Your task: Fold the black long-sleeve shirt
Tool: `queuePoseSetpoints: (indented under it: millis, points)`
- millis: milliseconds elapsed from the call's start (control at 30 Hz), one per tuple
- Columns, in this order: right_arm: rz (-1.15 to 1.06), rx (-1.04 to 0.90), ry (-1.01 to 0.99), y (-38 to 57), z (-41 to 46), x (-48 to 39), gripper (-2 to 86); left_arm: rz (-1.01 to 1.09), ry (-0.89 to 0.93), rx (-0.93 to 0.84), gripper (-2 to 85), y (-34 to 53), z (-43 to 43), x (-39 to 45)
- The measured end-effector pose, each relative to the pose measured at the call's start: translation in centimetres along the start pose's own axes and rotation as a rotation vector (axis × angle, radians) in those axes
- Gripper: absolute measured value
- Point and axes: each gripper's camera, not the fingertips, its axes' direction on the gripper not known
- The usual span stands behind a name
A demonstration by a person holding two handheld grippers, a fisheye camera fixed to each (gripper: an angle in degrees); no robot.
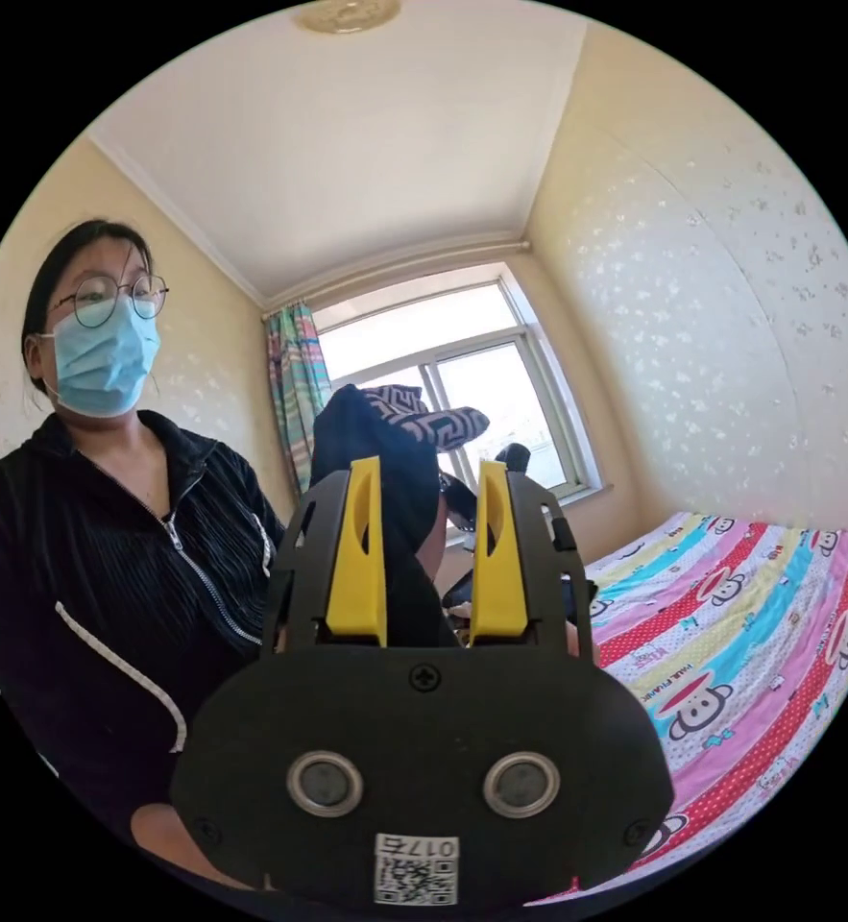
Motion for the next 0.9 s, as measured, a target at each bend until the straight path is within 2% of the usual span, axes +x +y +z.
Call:
queuePoseSetpoints:
  millis: [167,233,333,433,500,600,667,733,800,900]
  points:
    - [0.037,-0.081,-0.152,-0.1,2.1,0.4,13.9,-0.074,0.034,0.056,4.2,2.9,-0.1,-2.8]
    - [0.031,-0.008,-0.195,0.2,1.7,0.3,8.7,-0.124,0.031,0.073,4.5,4.1,-0.2,-3.9]
    - [0.050,0.111,-0.309,0.6,0.1,0.7,4.5,-0.184,-0.076,0.096,5.6,5.9,-1.1,-4.5]
    - [0.079,0.262,-0.254,0.5,-3.6,0.5,3.3,-0.251,-0.233,0.147,7.6,7.3,-2.7,-3.2]
    - [0.031,0.316,-0.234,-0.6,-5.9,-0.7,2.8,-0.312,-0.506,0.147,12.2,8.4,-4.1,-0.6]
    - [-0.102,0.160,-0.013,-4.1,-6.6,-4.5,2.3,-0.382,-0.832,0.116,13.8,9.9,-4.5,2.6]
    - [-0.248,0.054,0.097,-6.4,-5.7,-7.9,2.1,-0.385,-0.936,0.111,13.8,10.9,-4.6,4.2]
    - [-0.295,0.048,0.106,-7.9,-5.5,-9.5,2.0,-0.340,-0.960,0.179,13.0,12.0,-4.8,6.1]
    - [-0.312,0.047,0.124,-9.2,-5.7,-10.4,2.0,-0.269,-0.888,0.251,12.6,13.4,-4.9,8.1]
    - [-0.308,0.018,0.116,-11.2,-5.7,-11.2,1.9,-0.221,-0.855,0.234,15.1,13.9,-3.3,9.2]
